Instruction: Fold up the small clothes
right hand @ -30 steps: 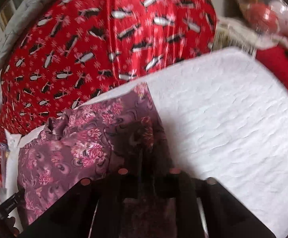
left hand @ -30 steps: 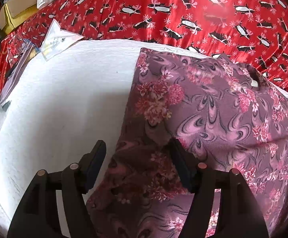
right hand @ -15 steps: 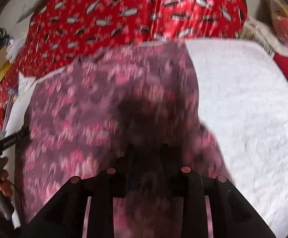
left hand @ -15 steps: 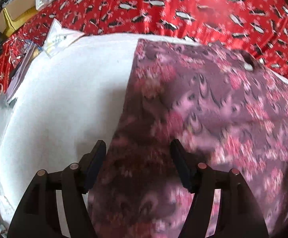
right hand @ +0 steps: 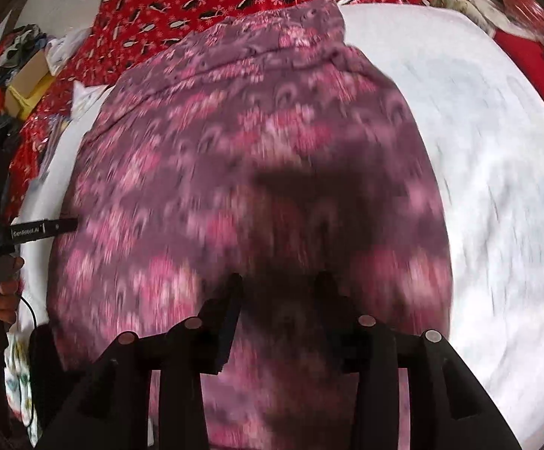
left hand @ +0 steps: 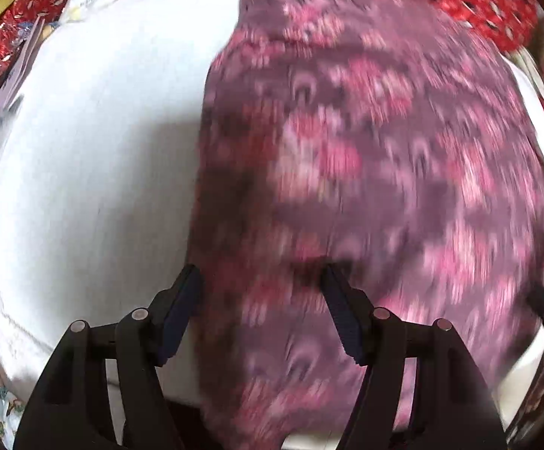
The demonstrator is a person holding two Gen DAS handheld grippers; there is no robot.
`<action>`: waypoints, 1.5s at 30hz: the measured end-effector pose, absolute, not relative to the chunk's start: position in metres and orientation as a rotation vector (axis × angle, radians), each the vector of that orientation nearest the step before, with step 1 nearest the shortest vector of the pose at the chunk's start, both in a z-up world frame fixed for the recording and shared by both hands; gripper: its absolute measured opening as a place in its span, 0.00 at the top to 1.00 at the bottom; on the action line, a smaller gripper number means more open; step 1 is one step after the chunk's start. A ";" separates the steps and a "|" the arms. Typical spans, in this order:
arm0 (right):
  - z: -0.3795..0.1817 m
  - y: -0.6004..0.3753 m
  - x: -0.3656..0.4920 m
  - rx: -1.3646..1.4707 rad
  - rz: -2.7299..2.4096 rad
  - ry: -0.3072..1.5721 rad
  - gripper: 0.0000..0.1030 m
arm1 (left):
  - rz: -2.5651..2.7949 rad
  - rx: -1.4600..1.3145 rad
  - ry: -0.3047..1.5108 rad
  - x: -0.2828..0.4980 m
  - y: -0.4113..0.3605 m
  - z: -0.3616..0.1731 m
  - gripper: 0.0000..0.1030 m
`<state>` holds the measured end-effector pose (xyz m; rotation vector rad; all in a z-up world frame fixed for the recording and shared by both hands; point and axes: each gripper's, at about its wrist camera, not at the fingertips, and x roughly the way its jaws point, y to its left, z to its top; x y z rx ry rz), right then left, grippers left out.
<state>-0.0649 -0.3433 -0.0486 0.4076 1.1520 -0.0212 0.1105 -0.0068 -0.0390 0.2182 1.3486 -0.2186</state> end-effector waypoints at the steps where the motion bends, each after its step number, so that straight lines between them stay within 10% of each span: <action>1: -0.049 -0.344 -0.071 0.419 -0.017 1.159 0.59 | -0.213 0.231 1.357 0.102 -0.001 -0.039 0.35; 22: -0.085 -0.397 -0.184 0.663 -0.010 1.139 0.46 | -0.373 0.079 1.567 0.016 0.031 -0.114 0.36; 24: -0.091 -0.385 -0.182 0.661 0.051 1.146 0.52 | -0.374 0.062 1.596 0.014 0.033 -0.126 0.56; 25: -0.092 -0.382 -0.180 0.656 0.074 1.148 0.59 | -0.385 0.052 1.618 0.013 0.030 -0.131 0.83; 26: -0.092 -0.378 -0.178 0.651 0.098 1.151 0.80 | -0.394 0.043 1.632 0.010 0.028 -0.135 0.92; 45: 0.025 -0.373 -0.142 0.681 0.262 0.771 0.90 | -0.652 -0.318 1.284 0.071 0.050 0.003 0.97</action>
